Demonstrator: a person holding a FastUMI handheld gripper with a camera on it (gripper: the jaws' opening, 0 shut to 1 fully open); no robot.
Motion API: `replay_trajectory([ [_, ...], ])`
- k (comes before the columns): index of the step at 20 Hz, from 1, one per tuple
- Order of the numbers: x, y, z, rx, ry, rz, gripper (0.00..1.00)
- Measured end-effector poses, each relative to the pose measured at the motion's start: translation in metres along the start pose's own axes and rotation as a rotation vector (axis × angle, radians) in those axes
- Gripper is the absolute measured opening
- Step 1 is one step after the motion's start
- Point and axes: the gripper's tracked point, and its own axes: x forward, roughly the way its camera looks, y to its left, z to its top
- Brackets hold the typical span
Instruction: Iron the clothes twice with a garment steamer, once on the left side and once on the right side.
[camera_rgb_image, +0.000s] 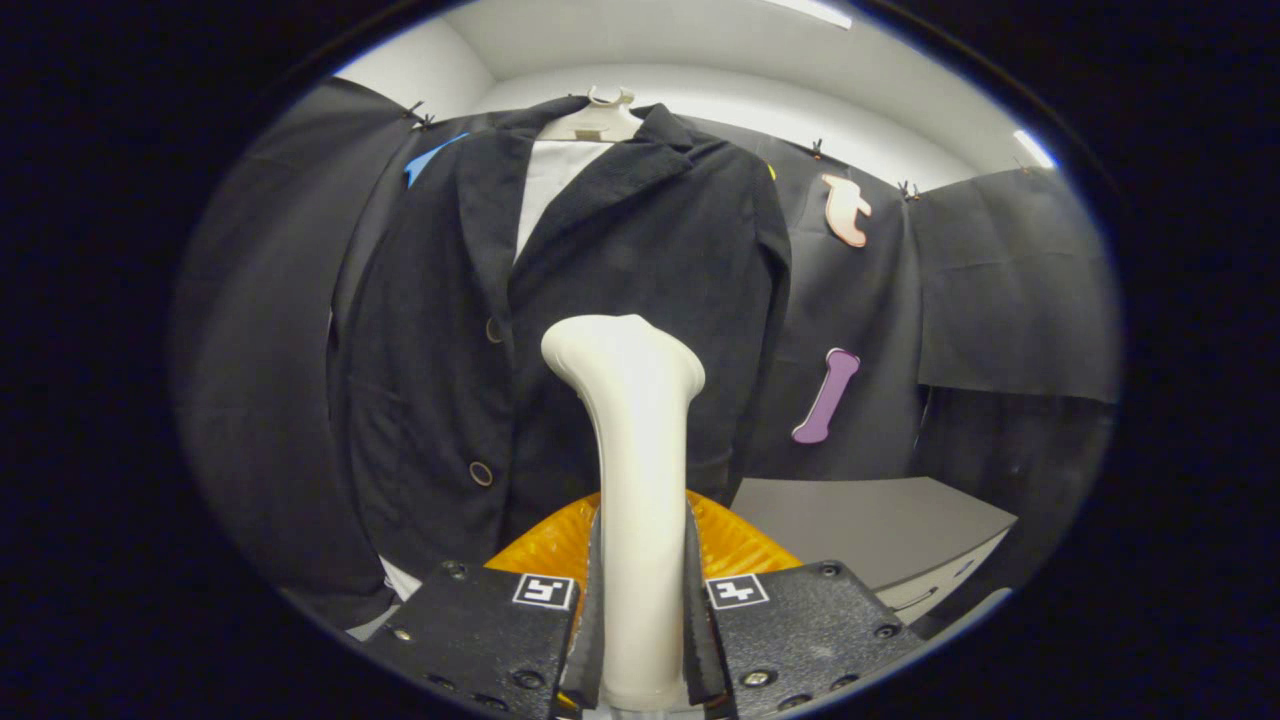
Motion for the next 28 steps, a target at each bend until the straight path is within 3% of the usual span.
replay_trajectory([
  [13, -0.015, 0.018, -0.097, -0.077, 0.128, -0.002, 0.35],
  [24, -0.033, 0.025, -0.223, -0.098, 0.368, 0.006, 0.35],
  [28, -0.038, 0.022, -0.232, -0.106, 0.389, 0.004, 0.35],
])
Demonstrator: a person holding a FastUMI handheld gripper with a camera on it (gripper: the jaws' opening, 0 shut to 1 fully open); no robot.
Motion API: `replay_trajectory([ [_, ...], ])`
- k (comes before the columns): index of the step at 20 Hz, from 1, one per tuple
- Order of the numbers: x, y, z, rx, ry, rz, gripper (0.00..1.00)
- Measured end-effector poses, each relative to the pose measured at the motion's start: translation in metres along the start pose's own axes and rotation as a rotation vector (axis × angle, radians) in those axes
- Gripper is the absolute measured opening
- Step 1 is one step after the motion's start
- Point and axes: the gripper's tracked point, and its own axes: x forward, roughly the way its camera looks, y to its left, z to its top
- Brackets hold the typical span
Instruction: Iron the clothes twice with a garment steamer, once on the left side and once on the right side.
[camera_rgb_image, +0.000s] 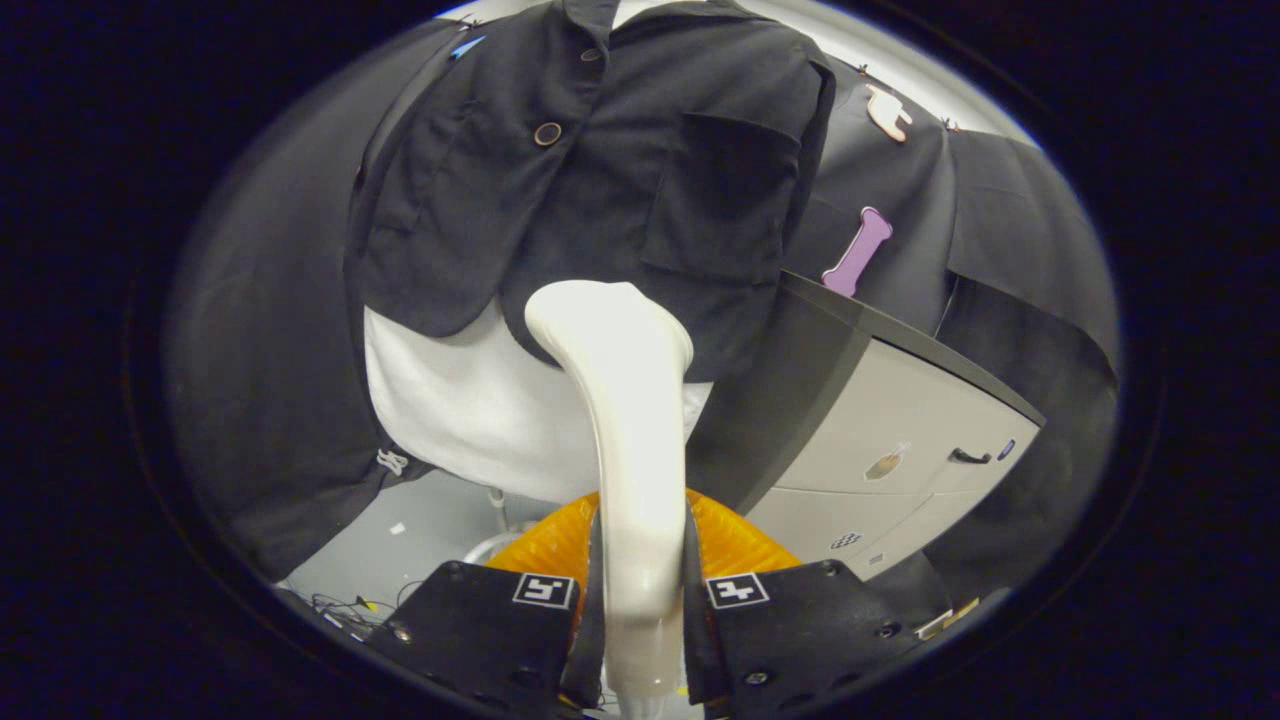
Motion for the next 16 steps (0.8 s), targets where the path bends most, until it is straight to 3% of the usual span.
replay_trajectory([
  [3, -0.022, -0.011, 0.029, 0.042, -0.085, -0.016, 0.35],
  [7, -0.07, -0.022, 0.134, 0.095, -0.336, -0.027, 0.35],
  [16, -0.148, 0.004, 0.344, 0.145, -0.709, 0.038, 0.35],
])
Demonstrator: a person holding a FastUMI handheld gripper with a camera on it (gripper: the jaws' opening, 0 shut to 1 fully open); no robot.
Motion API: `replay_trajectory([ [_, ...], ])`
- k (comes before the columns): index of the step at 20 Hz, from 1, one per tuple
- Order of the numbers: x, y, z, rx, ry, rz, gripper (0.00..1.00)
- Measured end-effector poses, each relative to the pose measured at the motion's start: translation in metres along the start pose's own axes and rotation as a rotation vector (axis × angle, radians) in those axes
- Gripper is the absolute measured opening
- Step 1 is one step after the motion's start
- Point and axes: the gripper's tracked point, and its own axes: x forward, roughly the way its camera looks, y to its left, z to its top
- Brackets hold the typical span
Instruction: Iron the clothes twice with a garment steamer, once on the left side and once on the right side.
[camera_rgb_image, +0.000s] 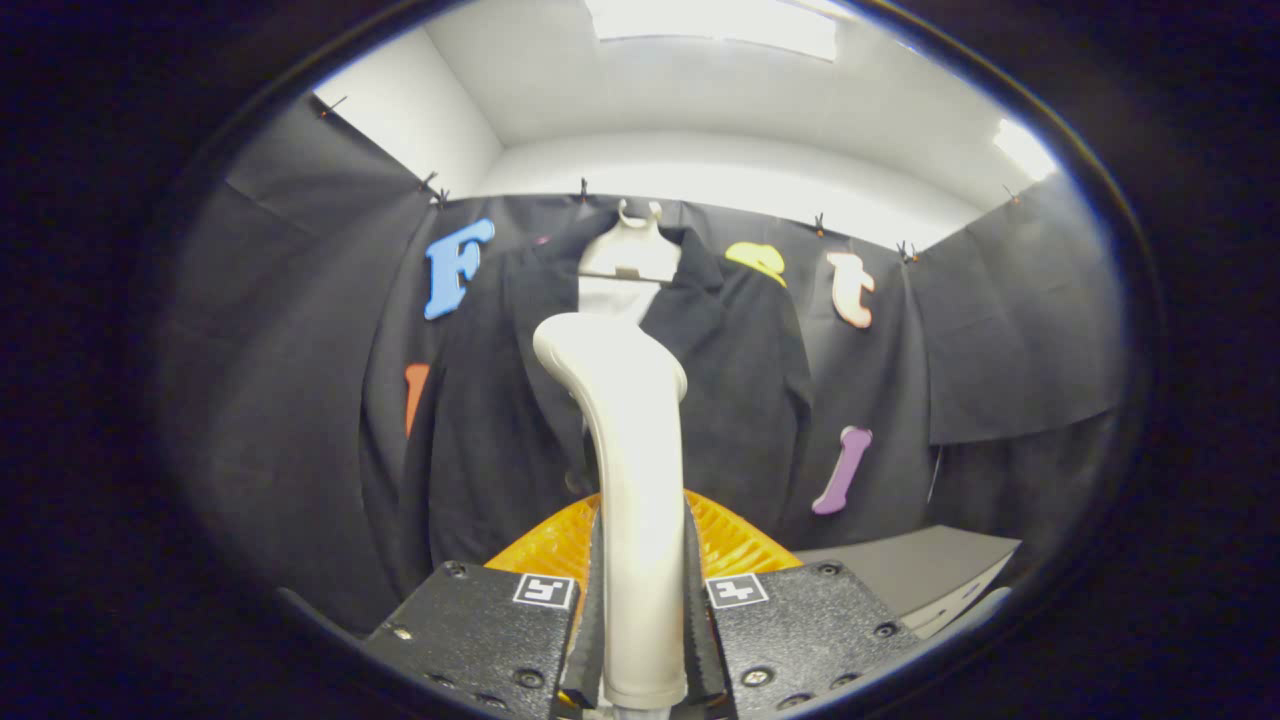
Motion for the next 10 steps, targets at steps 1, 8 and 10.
replay_trajectory([
  [1, 0.008, 0.007, 0.017, 0.007, -0.032, 0.009, 0.35],
  [8, 0.069, 0.044, 0.096, 0.015, -0.178, 0.003, 0.35],
  [10, 0.086, 0.056, 0.107, 0.0, -0.198, 0.0, 0.34],
])
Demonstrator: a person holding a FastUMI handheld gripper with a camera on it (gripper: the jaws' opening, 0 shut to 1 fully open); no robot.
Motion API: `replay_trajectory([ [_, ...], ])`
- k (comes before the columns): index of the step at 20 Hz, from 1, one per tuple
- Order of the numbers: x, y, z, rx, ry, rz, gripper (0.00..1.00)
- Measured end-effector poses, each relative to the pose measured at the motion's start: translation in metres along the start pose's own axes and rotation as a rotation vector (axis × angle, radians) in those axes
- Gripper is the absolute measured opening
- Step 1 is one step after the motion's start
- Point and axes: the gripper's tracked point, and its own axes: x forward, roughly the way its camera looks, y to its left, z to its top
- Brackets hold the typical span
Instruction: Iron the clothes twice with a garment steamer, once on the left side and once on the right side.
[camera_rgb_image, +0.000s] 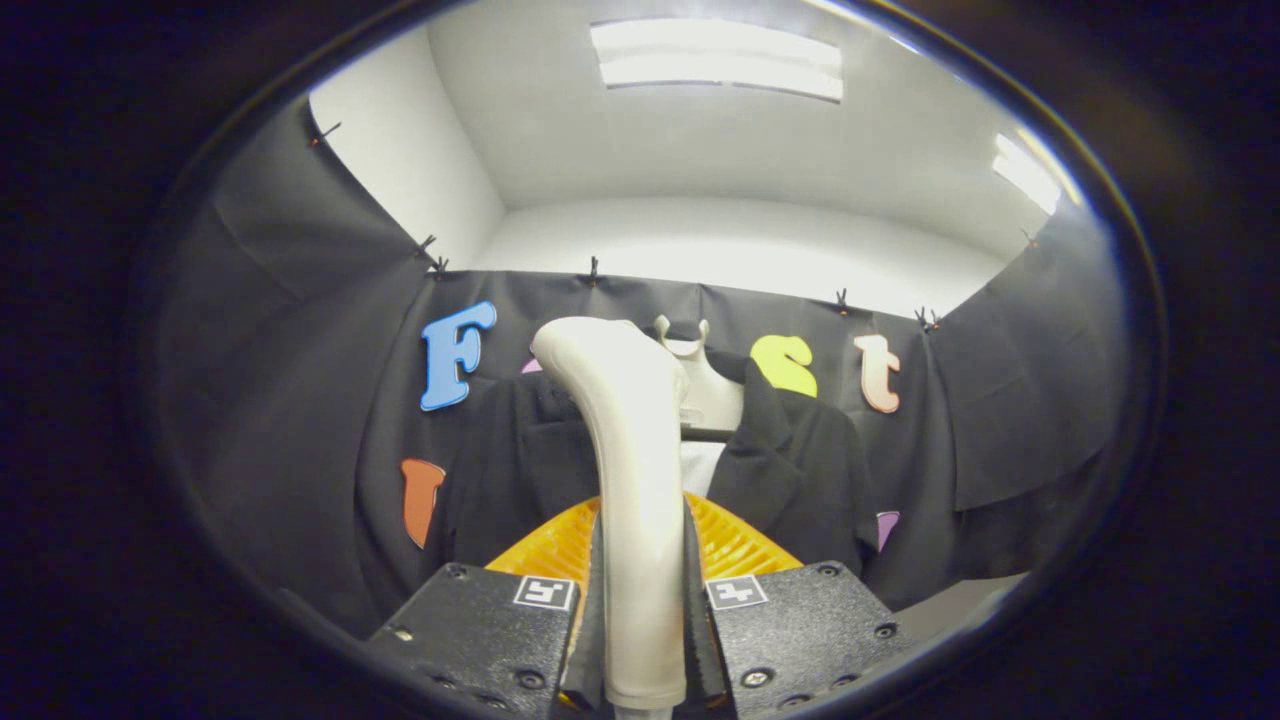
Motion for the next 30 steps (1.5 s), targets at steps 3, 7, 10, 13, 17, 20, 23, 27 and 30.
replay_trajectory([
  [3, 0.021, 0.02, 0.014, -0.043, -0.044, 0.004, 0.35],
  [7, 0.037, 0.037, 0.013, -0.137, -0.079, 0.014, 0.34],
  [10, 0.035, 0.035, -0.009, -0.137, -0.037, 0.01, 0.34],
  [13, 0.028, 0.025, -0.025, -0.155, -0.012, -0.013, 0.35],
  [17, 0.011, 0.017, -0.051, -0.172, 0.035, -0.022, 0.35],
  [20, -0.008, 0.018, -0.068, -0.192, 0.067, -0.001, 0.35],
  [23, -0.026, 0.023, -0.087, -0.207, 0.107, 0.023, 0.35],
  [27, -0.045, 0.025, -0.111, -0.231, 0.16, 0.043, 0.35],
  [30, -0.06, 0.025, -0.126, -0.234, 0.197, 0.049, 0.35],
])
